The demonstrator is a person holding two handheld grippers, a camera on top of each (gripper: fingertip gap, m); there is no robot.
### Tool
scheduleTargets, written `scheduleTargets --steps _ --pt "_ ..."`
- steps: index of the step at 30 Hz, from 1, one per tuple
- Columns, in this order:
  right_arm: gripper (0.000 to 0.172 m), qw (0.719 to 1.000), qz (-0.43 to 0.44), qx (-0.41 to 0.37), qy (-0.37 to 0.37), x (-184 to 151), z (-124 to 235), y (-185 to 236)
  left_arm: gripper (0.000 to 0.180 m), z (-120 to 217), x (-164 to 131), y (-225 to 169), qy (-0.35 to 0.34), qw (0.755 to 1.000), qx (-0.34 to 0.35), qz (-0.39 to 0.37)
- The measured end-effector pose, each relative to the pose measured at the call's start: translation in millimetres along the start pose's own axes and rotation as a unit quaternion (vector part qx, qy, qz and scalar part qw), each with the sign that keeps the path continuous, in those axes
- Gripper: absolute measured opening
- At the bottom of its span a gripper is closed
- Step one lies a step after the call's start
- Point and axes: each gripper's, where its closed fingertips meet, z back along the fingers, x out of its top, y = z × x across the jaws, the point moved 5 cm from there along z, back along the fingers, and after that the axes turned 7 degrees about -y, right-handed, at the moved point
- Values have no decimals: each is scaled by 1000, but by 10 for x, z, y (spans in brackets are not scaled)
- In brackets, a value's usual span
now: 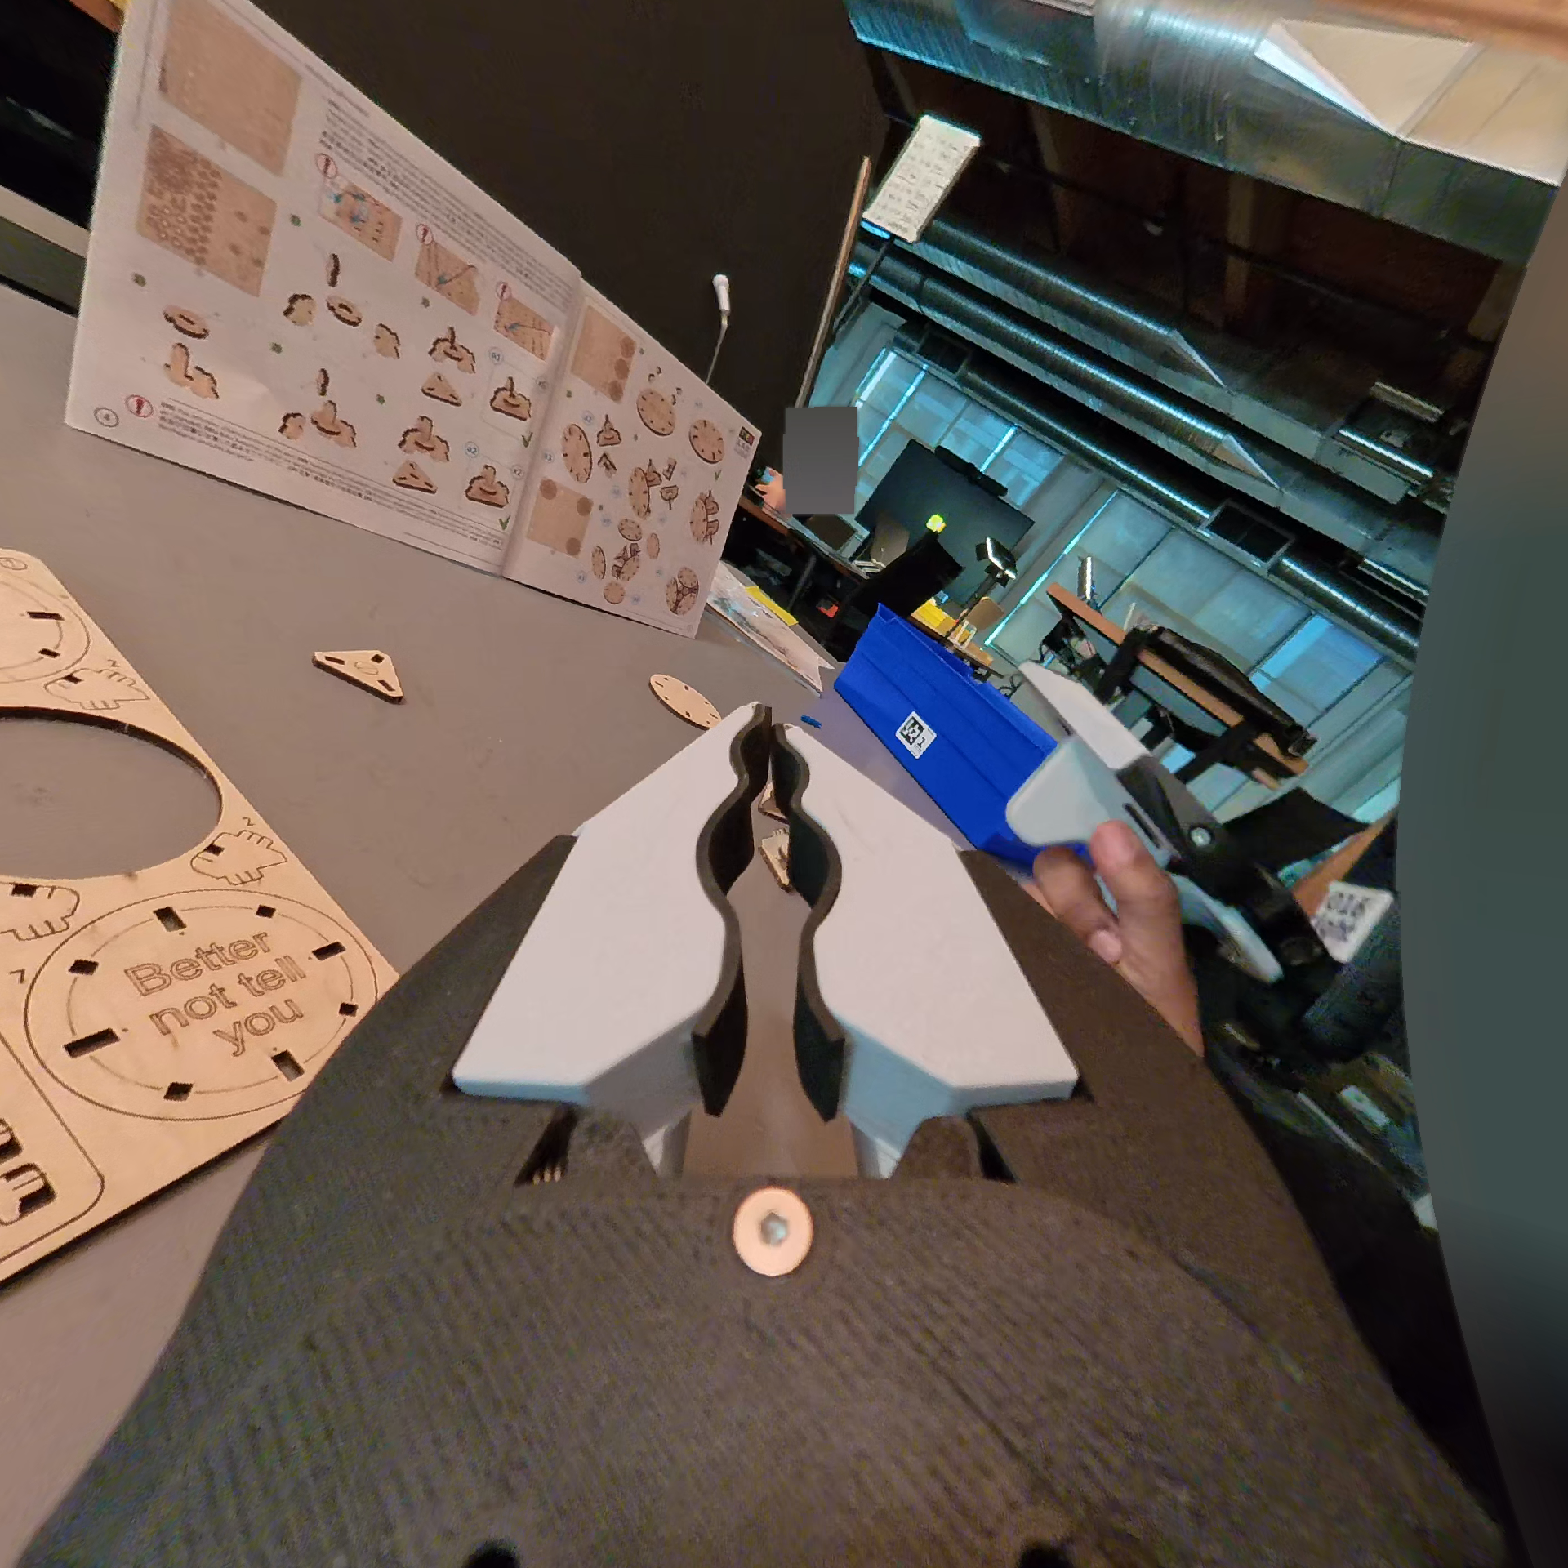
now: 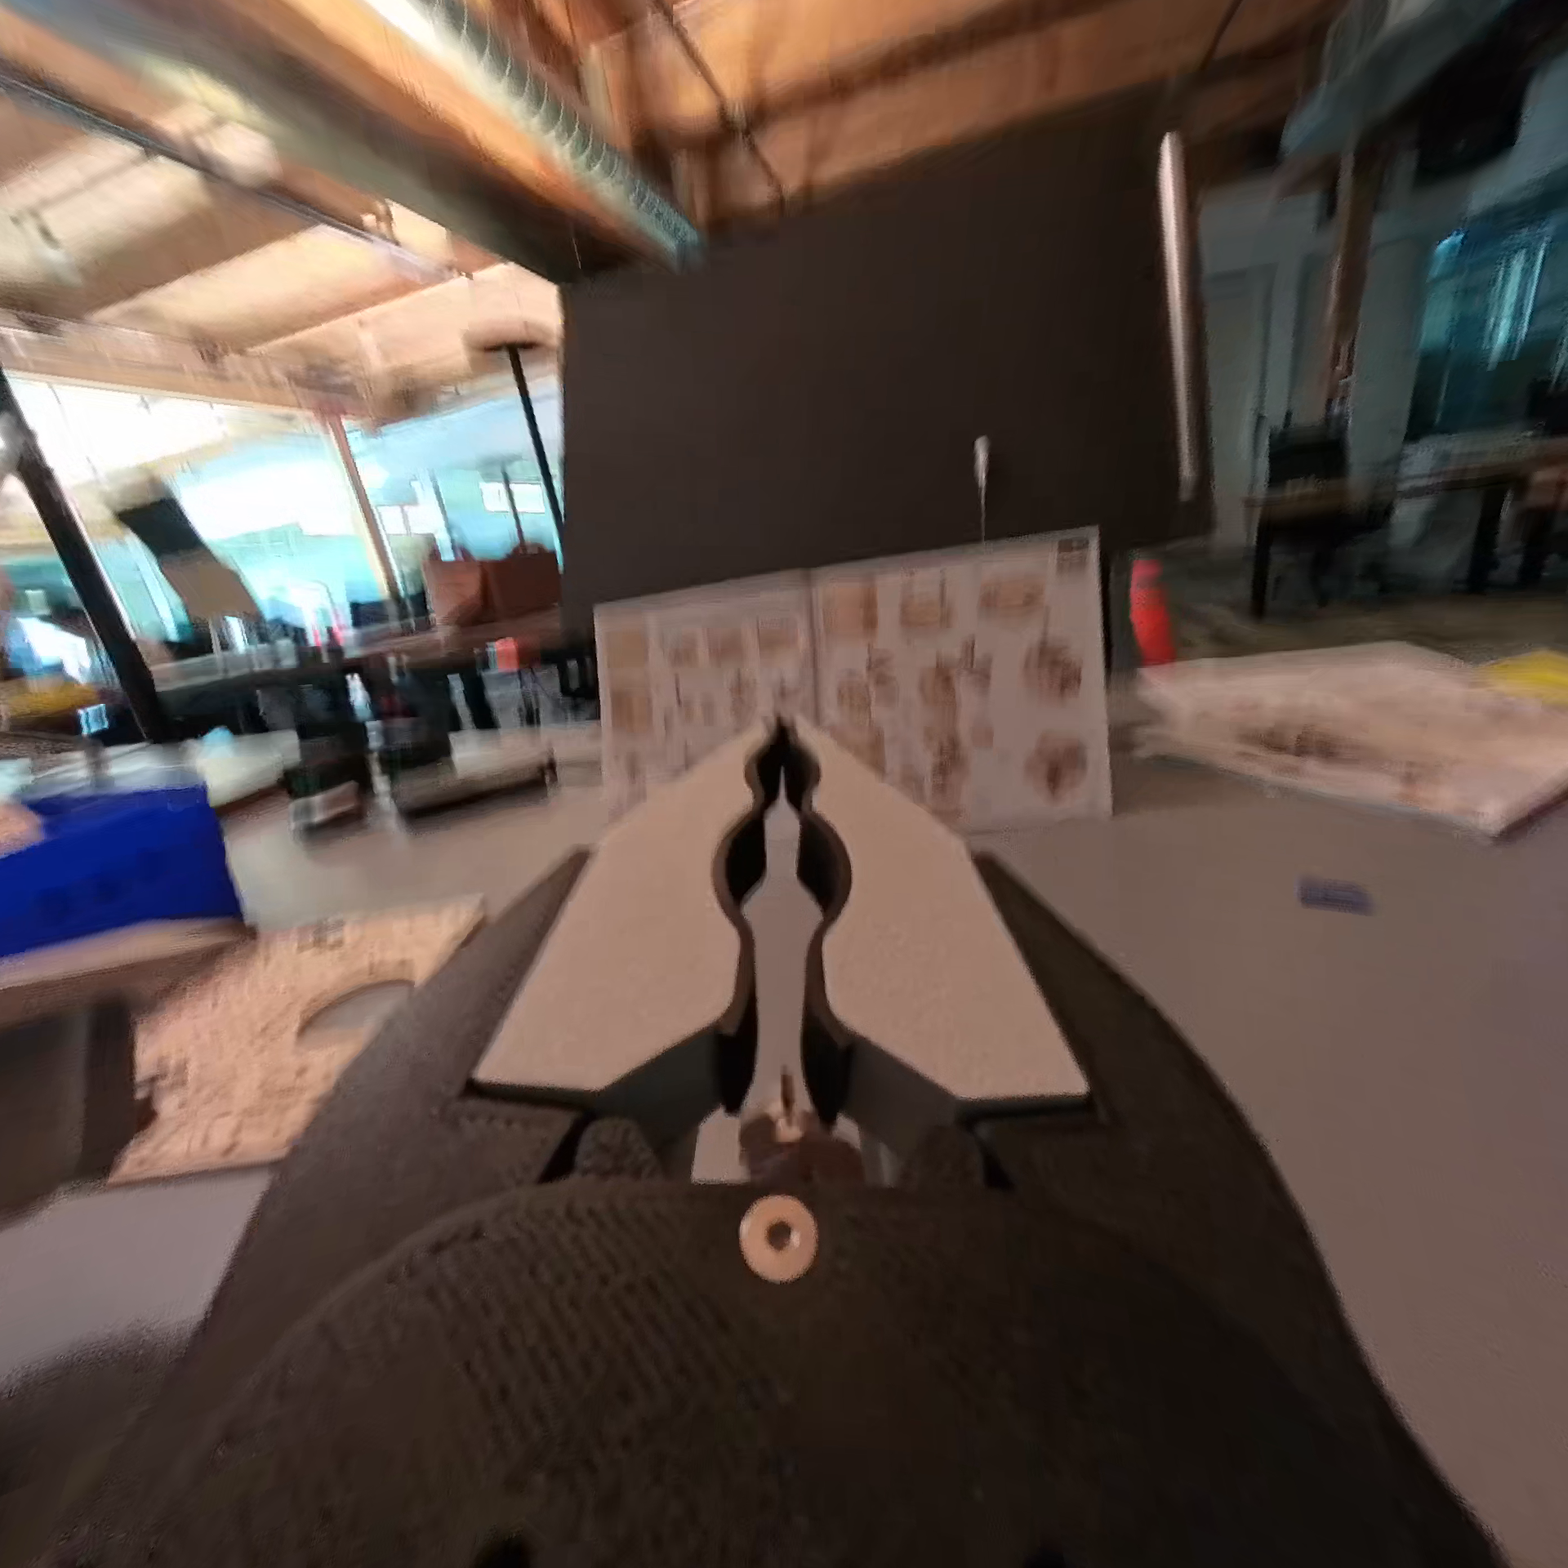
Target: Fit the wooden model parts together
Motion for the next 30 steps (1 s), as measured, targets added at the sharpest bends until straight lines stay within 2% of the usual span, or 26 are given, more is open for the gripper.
scheduleTargets --steps 3,6,9,13,16,18,20,22,25,27,28,30 --pt "0 1000 14 3 12 -20 -31 49 0 -2 1 0 0 1000 -1 0" --pt "0 1000 15 6 -27 226 -7 78 0 7 8 0 -3 1000 -1 1" --pt "0 1000 26 13 2 -18 -11 73 0 3 2 -8 -1 1000 0 -3" --pt "0 999 43 20 10 -34 -30 125 0 1 3 -7 -1 1000 -1 -4" --pt "0 1000 11 6 -26 176 37 0 0 9 9 -5 -4 1000 0 -3" --pt "0 999 6 36 -22 307 52 -19 0 8 6 -10 -3 1000 0 -6" --pt "0 995 30 90 44 230 78 -5 0 7 5 -12 -3 1000 0 -7" --pt "18 978 61 143 136 84 212 -9 0 3 3 -6 -2 1000 0 -4" --pt "16 935 86 222 264 -165 533 -30 0 1 3 3 -2 1000 0 1" --pt "15 887 81 286 353 -339 796 -32 0 1 4 3 -2 1000 -1 1" --pt "17 869 72 308 380 -389 897 -24 0 3 3 2 -2 1000 -1 1" --pt "25 860 64 316 395 -420 988 -27 0 1 2 -1 -2 1000 0 -1"
